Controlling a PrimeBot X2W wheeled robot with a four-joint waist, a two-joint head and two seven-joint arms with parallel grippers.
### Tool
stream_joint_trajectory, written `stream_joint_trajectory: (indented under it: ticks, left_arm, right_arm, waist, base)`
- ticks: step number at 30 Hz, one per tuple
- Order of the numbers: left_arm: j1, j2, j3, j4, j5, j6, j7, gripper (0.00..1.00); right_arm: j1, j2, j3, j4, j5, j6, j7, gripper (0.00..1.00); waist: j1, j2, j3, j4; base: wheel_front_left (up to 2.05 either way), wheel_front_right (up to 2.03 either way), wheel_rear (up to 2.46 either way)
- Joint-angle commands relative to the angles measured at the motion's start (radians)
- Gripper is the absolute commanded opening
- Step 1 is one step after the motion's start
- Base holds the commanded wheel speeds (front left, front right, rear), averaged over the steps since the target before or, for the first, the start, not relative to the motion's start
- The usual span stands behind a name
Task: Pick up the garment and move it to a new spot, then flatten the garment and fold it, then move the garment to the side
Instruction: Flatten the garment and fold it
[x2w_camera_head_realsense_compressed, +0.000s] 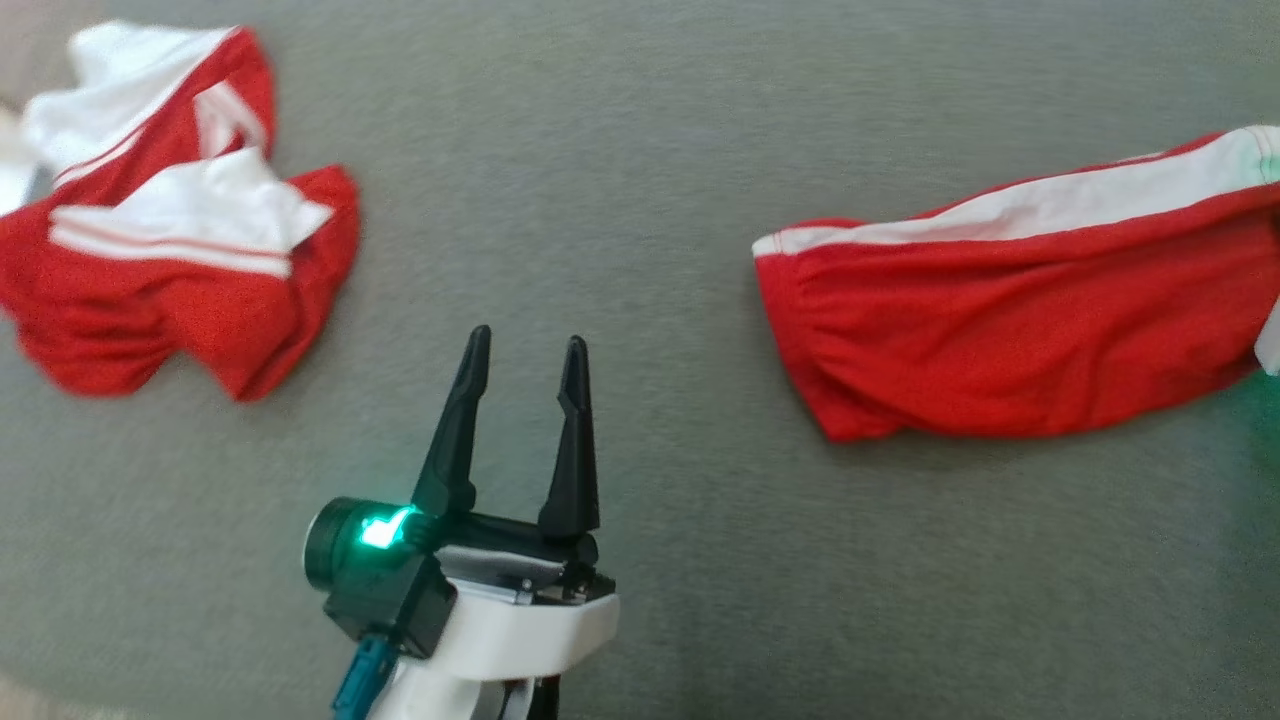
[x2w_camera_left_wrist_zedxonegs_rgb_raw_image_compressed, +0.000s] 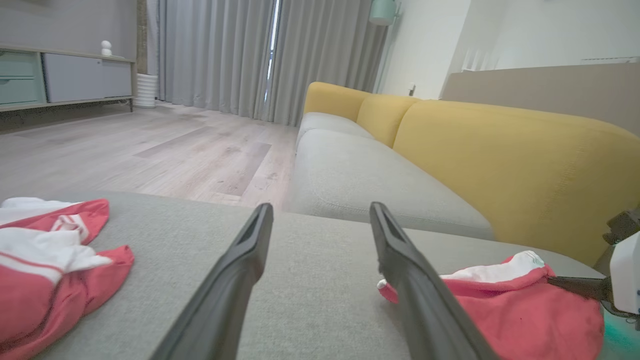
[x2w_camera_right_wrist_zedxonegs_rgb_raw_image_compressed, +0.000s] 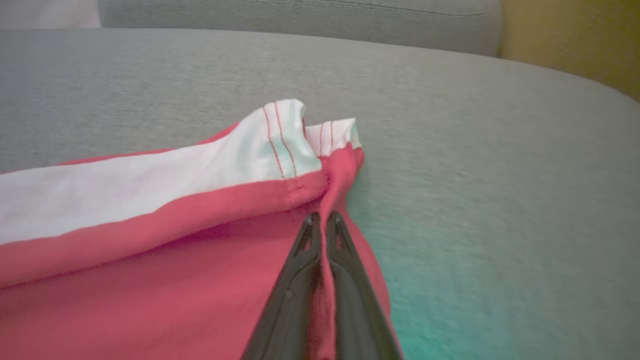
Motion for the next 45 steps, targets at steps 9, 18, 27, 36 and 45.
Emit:
stream_joint_trajectory:
  ticks: [9, 18, 27, 36, 45]
  left_arm:
    - [-0.02, 0.001, 0.052, -0.013, 0.017, -0.019, -0.005, 1.0]
    - [0.004, 0.001, 0.063, 0.008, 0.021, -0.024, -0.005, 1.0]
    - [0.025, 0.001, 0.067, 0.011, 0.018, -0.025, -0.005, 1.0]
    - [0.024, 0.001, 0.057, 0.013, 0.007, -0.03, -0.005, 1.0]
    - [0.071, 0.001, 0.083, -0.004, 0.014, -0.014, -0.005, 1.0]
  right_arm:
    - [0.016, -0.063, -0.008, -0.027, -0.016, 0.007, -0.044, 0.0]
    - [-0.021, 0.094, -0.063, -0.155, -0.029, 0.007, -0.113, 0.0]
    - [0.052, 0.33, -0.057, -0.343, -0.095, 0.007, -0.129, 0.0]
    - [0.205, 0.502, 0.02, -0.414, -0.192, 0.007, -0.124, 1.0]
    - [0.409, 0.478, 0.011, -0.661, -0.143, 0.007, -0.175, 1.0]
  waist:
    - [0.0, 0.0, -0.042, -0.145]
    - [0.0, 0.0, -0.1, -0.175]
    - [0.0, 0.0, -0.142, -0.17]
    - [0.0, 0.0, -0.148, -0.13]
    - [0.0, 0.0, -0.211, -0.13]
  base:
    - [0.0, 0.0, 0.0]
    - [0.0, 0.0, 0.0]
    - [0.0, 0.0, 0.0]
    - [0.0, 0.0, 0.0]
    - [0.0, 0.0, 0.0]
